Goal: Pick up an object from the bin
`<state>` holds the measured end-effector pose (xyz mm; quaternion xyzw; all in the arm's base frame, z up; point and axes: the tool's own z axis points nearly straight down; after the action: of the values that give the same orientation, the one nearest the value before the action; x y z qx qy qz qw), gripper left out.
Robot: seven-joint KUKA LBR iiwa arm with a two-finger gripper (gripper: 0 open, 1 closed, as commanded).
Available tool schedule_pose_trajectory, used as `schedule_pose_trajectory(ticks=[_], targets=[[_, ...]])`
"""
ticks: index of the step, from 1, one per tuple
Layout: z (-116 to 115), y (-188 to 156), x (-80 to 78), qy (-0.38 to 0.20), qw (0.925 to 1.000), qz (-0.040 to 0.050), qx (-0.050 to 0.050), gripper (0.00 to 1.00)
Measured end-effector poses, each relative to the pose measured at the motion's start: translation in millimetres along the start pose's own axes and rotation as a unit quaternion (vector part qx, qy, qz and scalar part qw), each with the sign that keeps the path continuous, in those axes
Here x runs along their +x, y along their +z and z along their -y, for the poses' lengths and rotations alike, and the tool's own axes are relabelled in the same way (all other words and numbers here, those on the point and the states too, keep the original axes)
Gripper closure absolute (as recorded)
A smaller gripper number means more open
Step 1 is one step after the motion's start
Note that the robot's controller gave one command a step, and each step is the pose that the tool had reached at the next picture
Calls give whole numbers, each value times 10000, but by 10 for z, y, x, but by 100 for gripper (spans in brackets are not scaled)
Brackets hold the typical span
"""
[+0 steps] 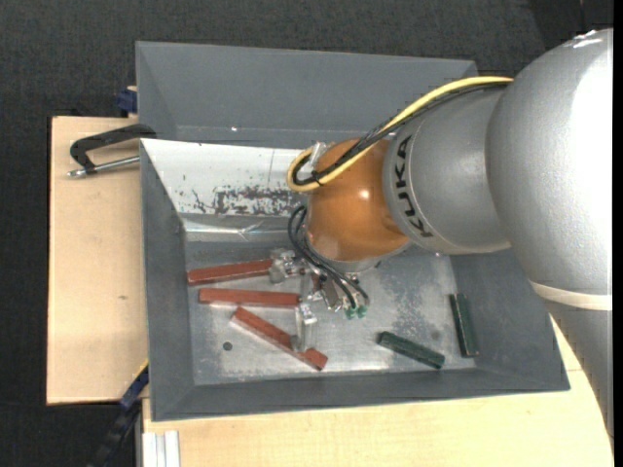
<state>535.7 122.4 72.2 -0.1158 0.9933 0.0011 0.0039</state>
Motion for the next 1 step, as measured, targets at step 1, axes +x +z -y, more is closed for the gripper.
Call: schedule_pose_trajectory(ticks=[1], targets=[[-421,-40,-550,204,9998,59,-8,100]])
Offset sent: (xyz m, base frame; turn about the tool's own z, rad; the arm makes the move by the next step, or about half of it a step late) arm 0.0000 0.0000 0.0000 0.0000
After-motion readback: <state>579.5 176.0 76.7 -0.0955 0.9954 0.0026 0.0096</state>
